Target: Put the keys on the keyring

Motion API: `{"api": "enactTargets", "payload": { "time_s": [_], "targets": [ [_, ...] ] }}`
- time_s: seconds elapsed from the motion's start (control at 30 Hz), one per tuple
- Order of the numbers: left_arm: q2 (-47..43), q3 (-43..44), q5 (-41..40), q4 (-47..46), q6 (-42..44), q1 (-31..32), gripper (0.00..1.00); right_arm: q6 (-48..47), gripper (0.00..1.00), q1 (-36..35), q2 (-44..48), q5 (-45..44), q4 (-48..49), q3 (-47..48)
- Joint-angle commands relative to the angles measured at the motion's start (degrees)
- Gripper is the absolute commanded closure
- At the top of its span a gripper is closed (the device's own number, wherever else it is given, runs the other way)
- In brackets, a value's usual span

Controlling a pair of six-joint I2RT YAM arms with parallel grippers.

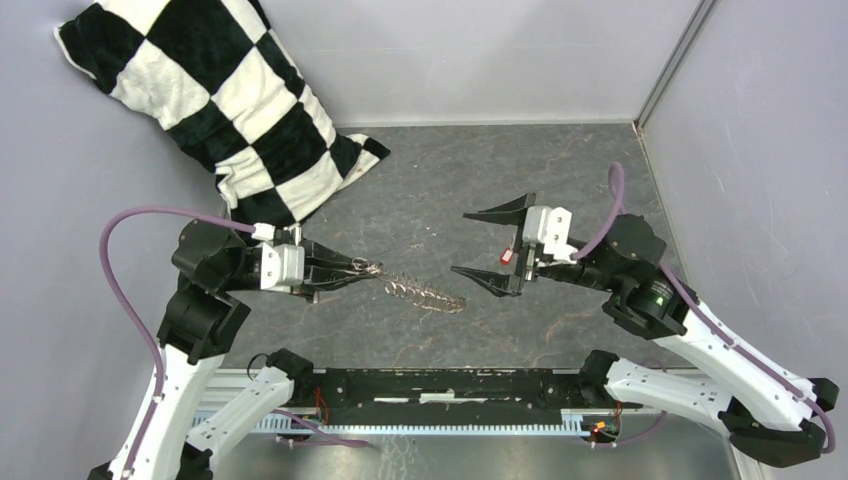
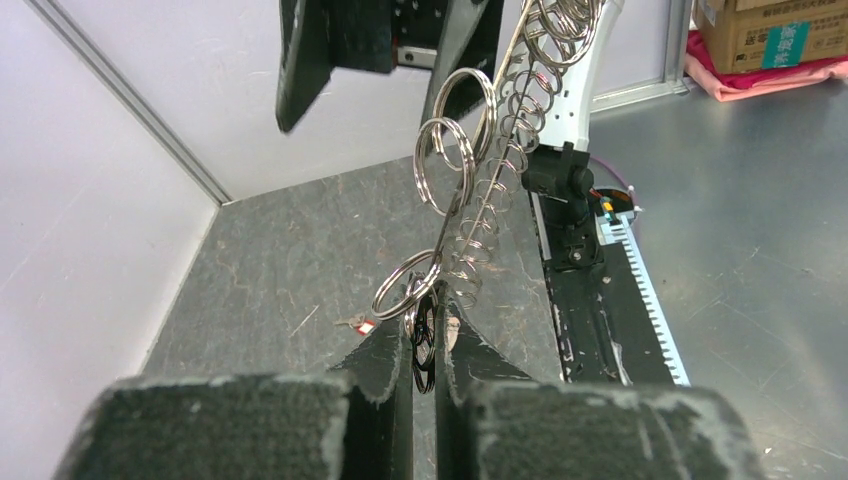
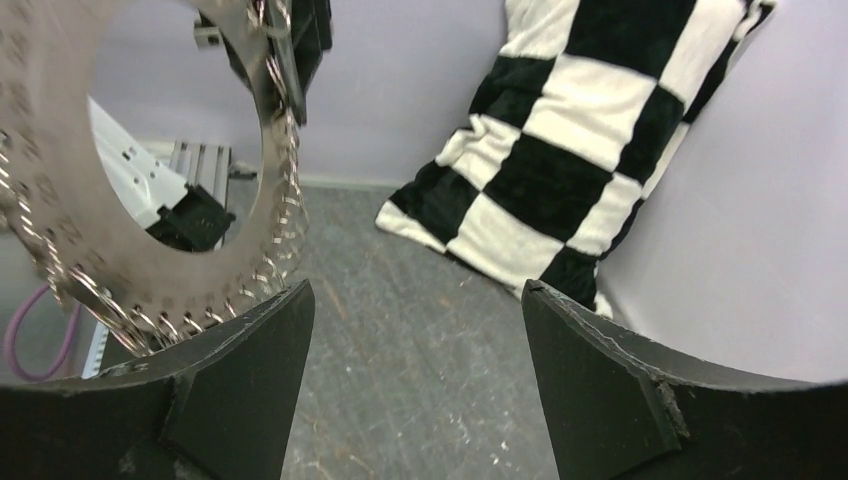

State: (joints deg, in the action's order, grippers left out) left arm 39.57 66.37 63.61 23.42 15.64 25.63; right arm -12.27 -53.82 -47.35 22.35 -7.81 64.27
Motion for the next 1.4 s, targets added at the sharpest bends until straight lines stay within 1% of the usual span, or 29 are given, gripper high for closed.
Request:
{"api": "enactTargets", "payload": {
  "time_s": [0.0, 0.3, 0.53, 0.9, 1.37],
  "targets": [
    [-0.5, 1.7, 2.5, -4.3, -1.5, 0.2, 0.98, -0.6, 0.17, 0.1, 0.6, 0.9, 0.6, -1.6],
    [-1.5, 1.4, 4.4, -13.8, -6.7, 0.2, 0.98, -1.4, 0.19, 0.1, 0.9, 0.2, 0.3, -1.5],
    [-2.0, 1.0, 5.4, -17.6, -9.9, 0.2, 0.98, -1.5, 0.19, 0.2, 1.4, -0.5, 1.2, -2.6],
    [-2.0, 1.0, 5.8, -20.8, -12.4, 0.2, 0.98, -1.6, 0.20, 0.2, 2.0, -0.1, 2.5, -2.6],
    [-2.5, 0.5, 6.4, -23.1, -13.5, 0.2, 0.98, -1.5, 0.21, 0.1, 1.4, 1.4, 3.2, -0.4]
  ]
}}
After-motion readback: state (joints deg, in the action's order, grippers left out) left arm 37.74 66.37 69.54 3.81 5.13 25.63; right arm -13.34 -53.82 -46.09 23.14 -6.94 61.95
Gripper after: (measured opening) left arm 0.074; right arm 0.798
